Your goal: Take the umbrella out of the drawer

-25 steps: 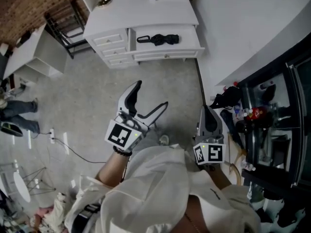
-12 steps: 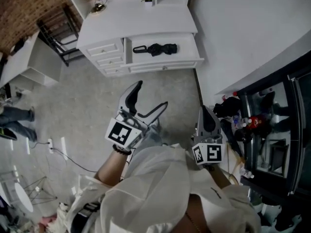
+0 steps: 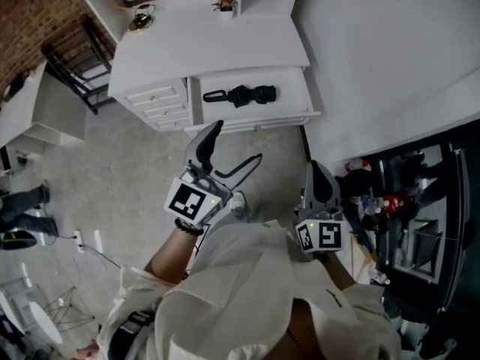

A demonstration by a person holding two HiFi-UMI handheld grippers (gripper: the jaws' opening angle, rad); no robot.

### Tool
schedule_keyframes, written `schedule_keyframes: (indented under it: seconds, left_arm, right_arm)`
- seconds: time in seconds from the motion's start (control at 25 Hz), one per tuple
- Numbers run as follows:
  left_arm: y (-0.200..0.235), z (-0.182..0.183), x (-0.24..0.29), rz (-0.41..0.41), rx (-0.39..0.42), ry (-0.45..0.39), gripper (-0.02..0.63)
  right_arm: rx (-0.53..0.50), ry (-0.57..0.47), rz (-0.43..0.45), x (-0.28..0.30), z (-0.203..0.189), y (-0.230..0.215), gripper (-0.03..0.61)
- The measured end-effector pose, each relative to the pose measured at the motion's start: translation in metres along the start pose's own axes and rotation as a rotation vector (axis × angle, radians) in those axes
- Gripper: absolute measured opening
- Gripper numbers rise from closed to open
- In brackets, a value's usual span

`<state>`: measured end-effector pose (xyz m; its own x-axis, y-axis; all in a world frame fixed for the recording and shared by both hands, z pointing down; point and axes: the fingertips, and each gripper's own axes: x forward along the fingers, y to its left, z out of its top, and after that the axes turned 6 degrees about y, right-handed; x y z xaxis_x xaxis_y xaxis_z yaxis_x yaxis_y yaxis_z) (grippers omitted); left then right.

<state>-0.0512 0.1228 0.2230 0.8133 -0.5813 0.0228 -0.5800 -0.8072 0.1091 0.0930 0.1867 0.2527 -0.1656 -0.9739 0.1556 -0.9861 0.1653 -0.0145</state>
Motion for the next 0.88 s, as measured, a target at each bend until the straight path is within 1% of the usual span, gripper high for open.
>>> schedule_keyframes:
  seconds: [0.2,0.32,0.48,0.64,0.88]
  left_arm:
    - [0.041,-0.001,0.023,-0.027,-0.013,0.008,0.411]
    - [0.066,-0.004,0.034,-0.028,-0.018,0.02,0.411]
    - [0.093,-0.012,0.048,-0.023,-0.029,0.026,0.41]
    - [0.111,-0.019,0.072,-0.01,-0.039,0.041,0.41]
    - [0.138,-0.031,0.117,0.007,-0.029,0.072,0.41]
  right_arm:
    - [0.0,0.018,-0.023,0.043,0.004,-0.001,0.018]
    - [0.006,0.035,-0.024,0.067,0.001,-0.001,0.018]
    - [0.0,0.054,-0.009,0.099,-0.003,-0.002,0.018]
    - [0.013,0.073,0.012,0.129,-0.008,-0.014,0.018]
    - [0.028,0.081,0.05,0.179,-0.017,-0.039,0.018]
